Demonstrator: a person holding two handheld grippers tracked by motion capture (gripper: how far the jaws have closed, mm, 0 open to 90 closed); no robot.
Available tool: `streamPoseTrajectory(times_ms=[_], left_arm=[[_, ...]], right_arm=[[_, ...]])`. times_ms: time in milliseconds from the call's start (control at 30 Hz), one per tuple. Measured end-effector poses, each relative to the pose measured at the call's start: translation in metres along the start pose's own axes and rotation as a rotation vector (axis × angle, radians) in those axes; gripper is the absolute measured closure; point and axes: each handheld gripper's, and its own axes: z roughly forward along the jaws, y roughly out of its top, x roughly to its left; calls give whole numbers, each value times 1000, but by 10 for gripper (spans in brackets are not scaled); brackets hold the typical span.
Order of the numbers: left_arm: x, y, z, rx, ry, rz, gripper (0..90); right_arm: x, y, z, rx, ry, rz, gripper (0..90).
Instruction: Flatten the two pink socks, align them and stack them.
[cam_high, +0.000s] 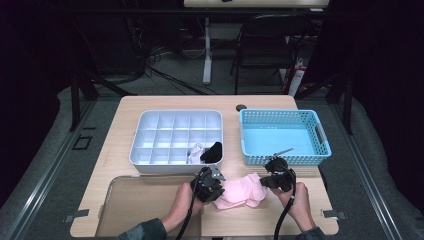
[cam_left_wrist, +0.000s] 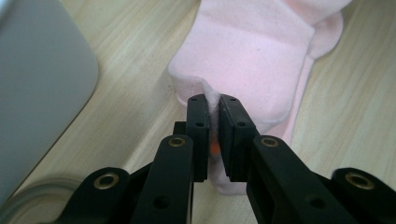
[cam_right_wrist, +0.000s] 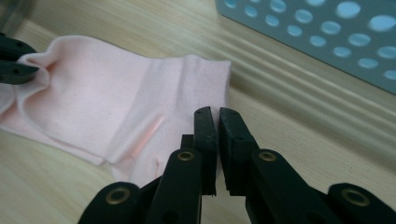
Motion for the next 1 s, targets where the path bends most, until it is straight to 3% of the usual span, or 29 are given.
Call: streamPoseTrajectory(times_ms=[33,233,400,667,833,1000], left_arm=[[0,0,-1,-6,-2,-3,831],[1,1,-5,-32,-3,-4,825],[6,-1,2,23,-23,-26,711],[9,6,4,6,-22,-47,615],[10,7,14,45,-23,-44,735],[7,9,11,19,-17,-25,834]], right_arm=[[2,0,-3,-24,4,2,863],[9,0,-14,-55,0,-25,863],[9,-1,-12,-39,0,-13,862],[5,-2,-6,0,-4,-10,859],[4,-3,-4,5,-7,-8,859],[5,-3,-6,-3,-10,0,860]])
